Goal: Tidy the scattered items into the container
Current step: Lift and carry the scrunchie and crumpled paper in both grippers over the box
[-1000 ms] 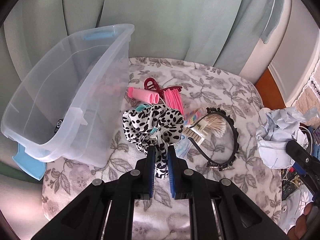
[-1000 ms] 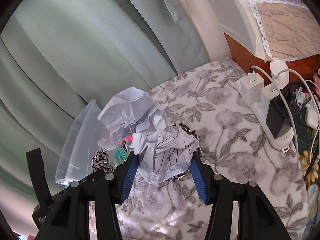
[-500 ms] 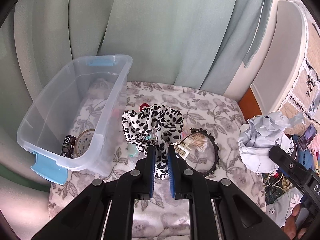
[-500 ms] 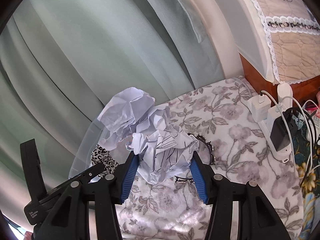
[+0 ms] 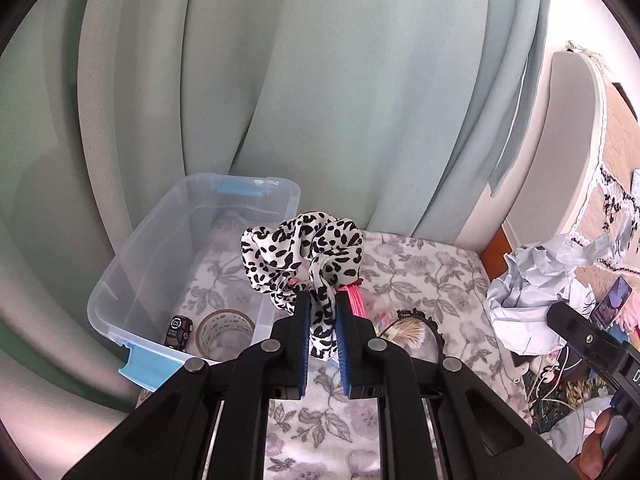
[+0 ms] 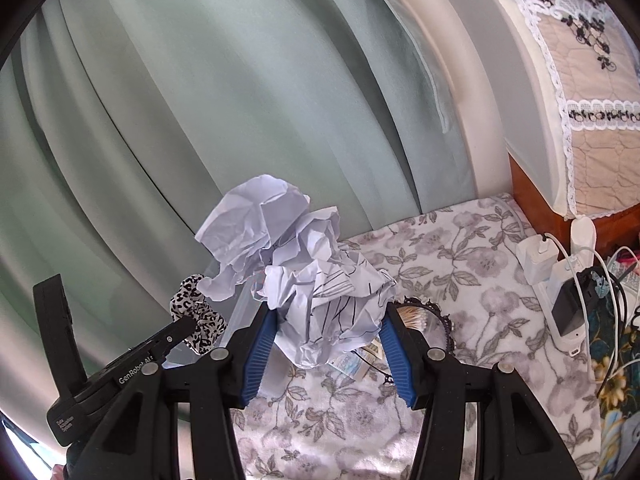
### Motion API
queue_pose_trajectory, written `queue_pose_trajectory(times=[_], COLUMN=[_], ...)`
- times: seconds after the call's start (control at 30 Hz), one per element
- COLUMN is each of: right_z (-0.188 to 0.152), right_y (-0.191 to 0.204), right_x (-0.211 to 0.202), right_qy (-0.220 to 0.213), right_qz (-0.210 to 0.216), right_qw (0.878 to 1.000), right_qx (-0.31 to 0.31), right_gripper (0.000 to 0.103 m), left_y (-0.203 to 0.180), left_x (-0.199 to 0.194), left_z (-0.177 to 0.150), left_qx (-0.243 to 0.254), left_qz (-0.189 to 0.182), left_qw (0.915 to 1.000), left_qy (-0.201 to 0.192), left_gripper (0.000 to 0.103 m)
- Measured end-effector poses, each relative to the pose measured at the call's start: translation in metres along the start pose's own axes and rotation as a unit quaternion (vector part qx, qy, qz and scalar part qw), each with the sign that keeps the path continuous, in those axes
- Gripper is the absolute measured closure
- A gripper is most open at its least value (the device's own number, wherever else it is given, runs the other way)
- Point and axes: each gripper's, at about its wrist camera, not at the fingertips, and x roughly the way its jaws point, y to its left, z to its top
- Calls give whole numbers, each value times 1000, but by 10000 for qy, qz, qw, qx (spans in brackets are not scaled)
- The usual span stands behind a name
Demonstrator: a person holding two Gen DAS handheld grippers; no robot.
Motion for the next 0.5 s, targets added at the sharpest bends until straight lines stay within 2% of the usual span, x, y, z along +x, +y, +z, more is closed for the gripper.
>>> queue_pose_trajectory(times=[0.3,0.5], right_z=[-16,-17], right_y=[41,69], right_x=[12,28], right_qy=[64,252], right_qz=[191,253], right_qw=[9990,9971], right_qx=[-395,-667], right_gripper=[48,47], left_y=[37,66], left_x=[-13,-11], left_z=[4,2], left_qx=[-408,-725], left_qz=[-14,53], left_qw=[9990,9972], left_qy=[-175,-181], left_gripper=[91,91])
